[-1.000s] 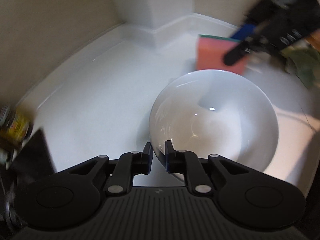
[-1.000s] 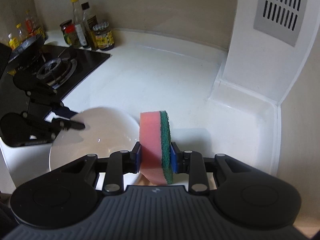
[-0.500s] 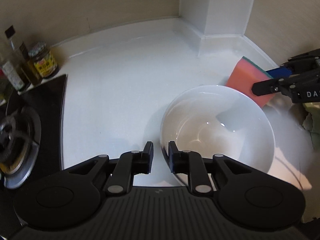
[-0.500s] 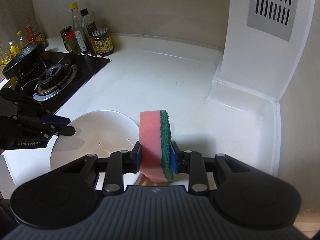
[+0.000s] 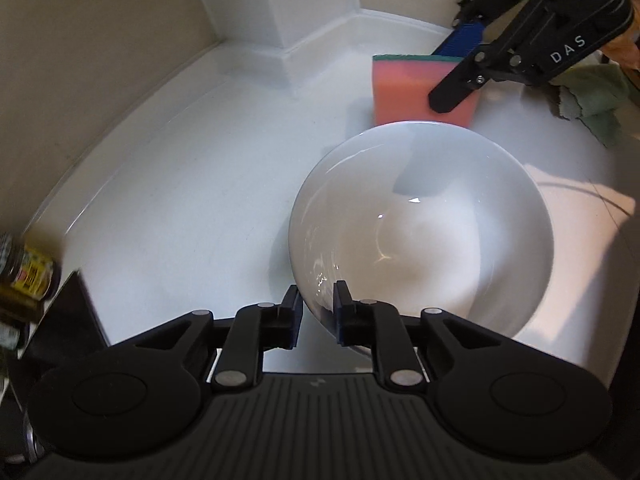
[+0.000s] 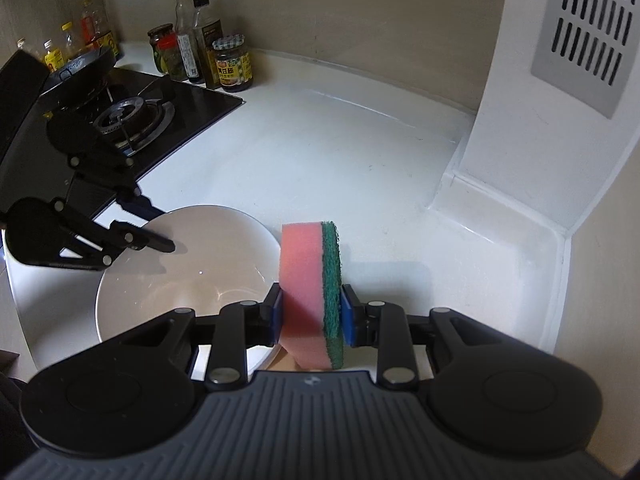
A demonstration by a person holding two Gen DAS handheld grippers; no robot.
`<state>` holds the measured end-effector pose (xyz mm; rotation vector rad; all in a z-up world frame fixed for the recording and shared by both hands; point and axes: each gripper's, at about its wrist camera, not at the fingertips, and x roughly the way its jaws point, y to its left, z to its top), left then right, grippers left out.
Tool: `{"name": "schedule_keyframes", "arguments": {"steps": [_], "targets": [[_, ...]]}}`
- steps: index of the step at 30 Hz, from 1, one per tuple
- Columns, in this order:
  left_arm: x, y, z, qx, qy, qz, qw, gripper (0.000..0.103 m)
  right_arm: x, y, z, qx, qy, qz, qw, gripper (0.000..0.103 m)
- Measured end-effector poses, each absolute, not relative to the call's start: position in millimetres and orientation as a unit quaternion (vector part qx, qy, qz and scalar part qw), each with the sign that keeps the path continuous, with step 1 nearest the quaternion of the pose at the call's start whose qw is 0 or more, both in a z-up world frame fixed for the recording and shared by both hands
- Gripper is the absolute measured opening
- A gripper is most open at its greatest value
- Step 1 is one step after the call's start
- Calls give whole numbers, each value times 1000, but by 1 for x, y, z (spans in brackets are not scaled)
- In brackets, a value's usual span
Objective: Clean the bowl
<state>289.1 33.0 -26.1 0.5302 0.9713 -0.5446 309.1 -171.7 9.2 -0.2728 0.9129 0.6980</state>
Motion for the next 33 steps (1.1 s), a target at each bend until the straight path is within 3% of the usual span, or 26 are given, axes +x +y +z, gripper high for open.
{"name": "schedule_keyframes", "arguments": {"steps": [7, 12, 19, 33], "targets": [[278, 49, -16, 72, 498, -108, 857, 20, 302, -176, 7, -109, 426, 318, 840, 25], [260, 52, -19, 31, 490, -67, 869, 16, 293, -179, 6, -97, 420, 308, 848, 25], [274, 39, -24, 107, 492, -115, 856, 11, 292, -180, 6, -101, 420, 315, 845, 25], [292, 32, -28, 235, 458, -232, 825, 15, 316, -173, 9, -138, 430, 340, 825, 25]]}}
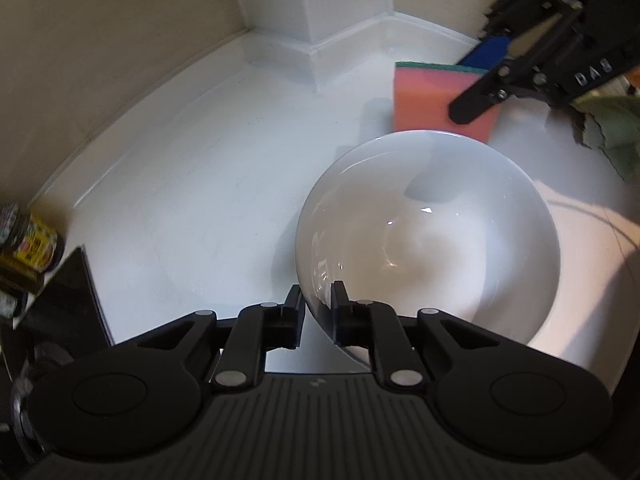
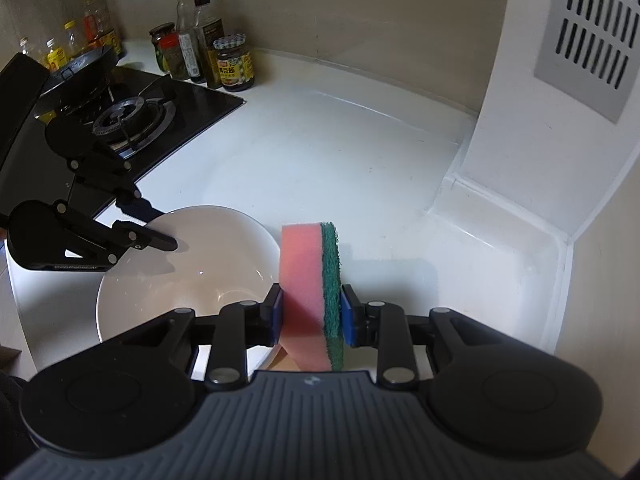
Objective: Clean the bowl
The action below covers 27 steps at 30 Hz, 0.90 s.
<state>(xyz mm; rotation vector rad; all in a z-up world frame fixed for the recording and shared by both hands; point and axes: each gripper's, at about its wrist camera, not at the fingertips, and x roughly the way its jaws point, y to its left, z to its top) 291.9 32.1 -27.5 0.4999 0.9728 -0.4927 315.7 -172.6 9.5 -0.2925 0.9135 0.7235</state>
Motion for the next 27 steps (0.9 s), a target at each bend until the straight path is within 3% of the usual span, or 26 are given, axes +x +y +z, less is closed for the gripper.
{"name": "schedule_keyframes", "arguments": {"steps": [6, 16, 22, 25, 27], "targets": [[298, 34, -26, 247, 459, -250, 816, 15, 313, -172, 10, -136, 430, 338, 826, 25], [270, 56, -12, 125, 491, -139, 851, 25, 290, -178, 9, -56, 450, 290, 843, 25], [253, 63, -16, 96, 500, -103, 854, 24, 267, -175, 6, -20, 455, 271, 848, 25], [255, 59, -23, 122, 496, -101, 854, 13, 265, -173, 6, -22, 461, 289, 838, 25], [255, 56, -25, 152, 485, -112, 854, 13, 269, -173, 6, -25, 465, 300, 832, 25]]}}
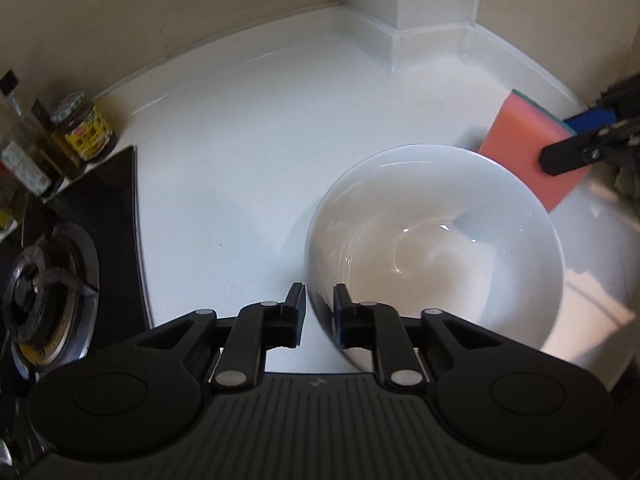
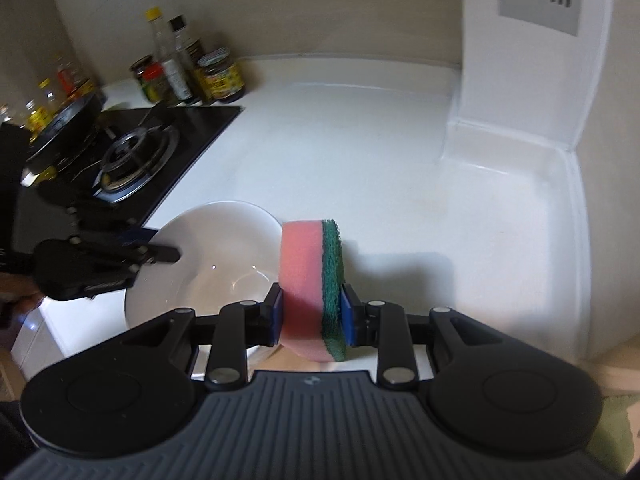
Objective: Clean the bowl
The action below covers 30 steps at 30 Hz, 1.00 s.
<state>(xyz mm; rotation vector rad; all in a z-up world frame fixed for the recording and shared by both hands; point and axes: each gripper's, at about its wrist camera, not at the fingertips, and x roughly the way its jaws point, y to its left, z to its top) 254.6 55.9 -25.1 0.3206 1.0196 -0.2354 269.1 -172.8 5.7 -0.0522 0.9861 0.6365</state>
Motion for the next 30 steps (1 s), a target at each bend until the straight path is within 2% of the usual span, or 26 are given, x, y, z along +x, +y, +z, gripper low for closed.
{"name": "schedule_keyframes", "arguments": {"steps": [10, 16, 19, 24, 30], "targets": [[275, 48, -28, 278, 433, -245, 822, 17, 303, -161, 8, -67, 452, 338, 823, 25], [286, 50, -17, 195, 474, -178, 840, 17, 300, -165, 7, -53, 450, 334, 827, 25], [270, 55, -14, 130, 492, -116, 853, 18, 295, -171, 6, -38, 447, 327, 832, 25], [253, 56, -20, 82, 494, -69, 863, 17, 285, -175, 4, -25, 441, 320, 838, 25], [256, 56, -23, 132, 480, -111, 860, 13, 282, -176, 7, -43, 444, 327, 833, 25]]}}
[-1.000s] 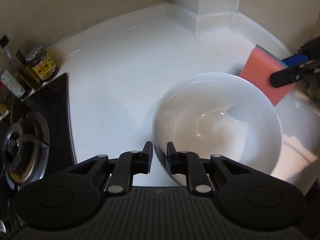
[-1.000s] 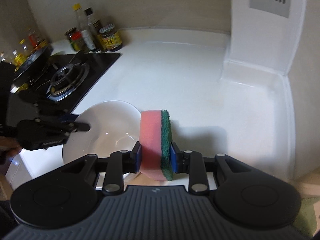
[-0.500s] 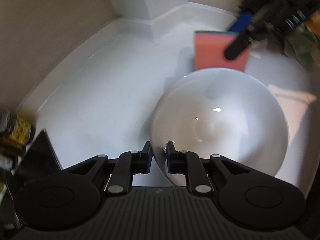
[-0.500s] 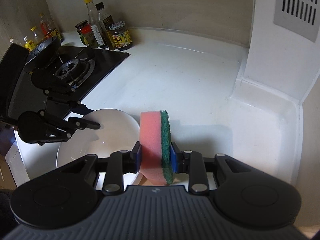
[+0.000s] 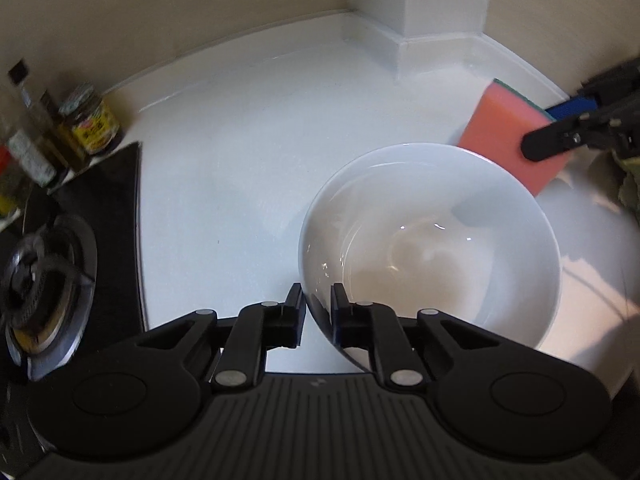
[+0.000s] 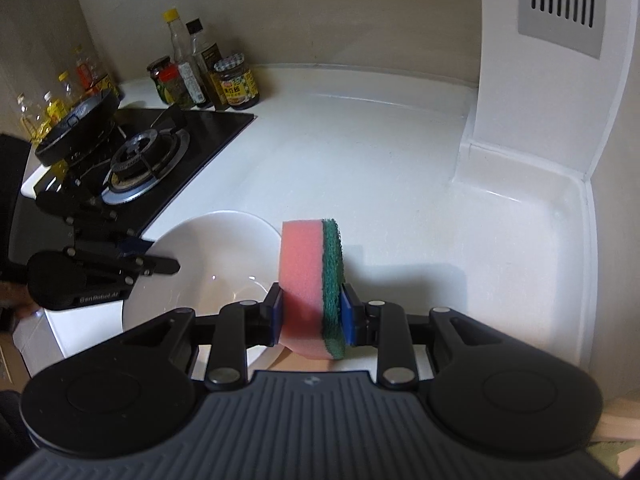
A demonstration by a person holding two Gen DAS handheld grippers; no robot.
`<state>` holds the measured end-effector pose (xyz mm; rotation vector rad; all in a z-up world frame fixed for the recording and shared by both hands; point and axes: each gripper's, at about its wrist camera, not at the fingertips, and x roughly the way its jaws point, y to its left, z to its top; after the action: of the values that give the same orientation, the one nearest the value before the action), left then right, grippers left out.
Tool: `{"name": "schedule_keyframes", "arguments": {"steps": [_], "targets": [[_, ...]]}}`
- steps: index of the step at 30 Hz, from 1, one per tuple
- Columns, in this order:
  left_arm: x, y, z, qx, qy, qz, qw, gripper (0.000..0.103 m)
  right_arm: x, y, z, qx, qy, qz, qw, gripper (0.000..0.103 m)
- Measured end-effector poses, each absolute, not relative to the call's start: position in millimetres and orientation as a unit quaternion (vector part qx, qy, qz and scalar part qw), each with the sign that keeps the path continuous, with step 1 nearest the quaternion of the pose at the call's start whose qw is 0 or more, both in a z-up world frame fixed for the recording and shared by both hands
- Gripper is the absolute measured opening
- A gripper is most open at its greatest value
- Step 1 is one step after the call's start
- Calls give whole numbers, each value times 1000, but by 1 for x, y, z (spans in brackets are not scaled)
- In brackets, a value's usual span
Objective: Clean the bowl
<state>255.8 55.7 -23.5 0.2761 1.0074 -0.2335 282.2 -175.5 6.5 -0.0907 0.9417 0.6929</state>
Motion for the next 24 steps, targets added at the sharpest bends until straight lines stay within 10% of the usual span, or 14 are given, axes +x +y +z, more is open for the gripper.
{"name": "schedule_keyframes", "arguments": {"steps": [10, 24], "targets": [[282, 42, -28, 261, 447, -241, 821, 16, 305, -159, 9, -92, 445, 331, 827, 25], [251, 45, -29, 31, 493, -23, 869, 15, 293, -168, 4, -42, 442, 319, 837, 25]]}}
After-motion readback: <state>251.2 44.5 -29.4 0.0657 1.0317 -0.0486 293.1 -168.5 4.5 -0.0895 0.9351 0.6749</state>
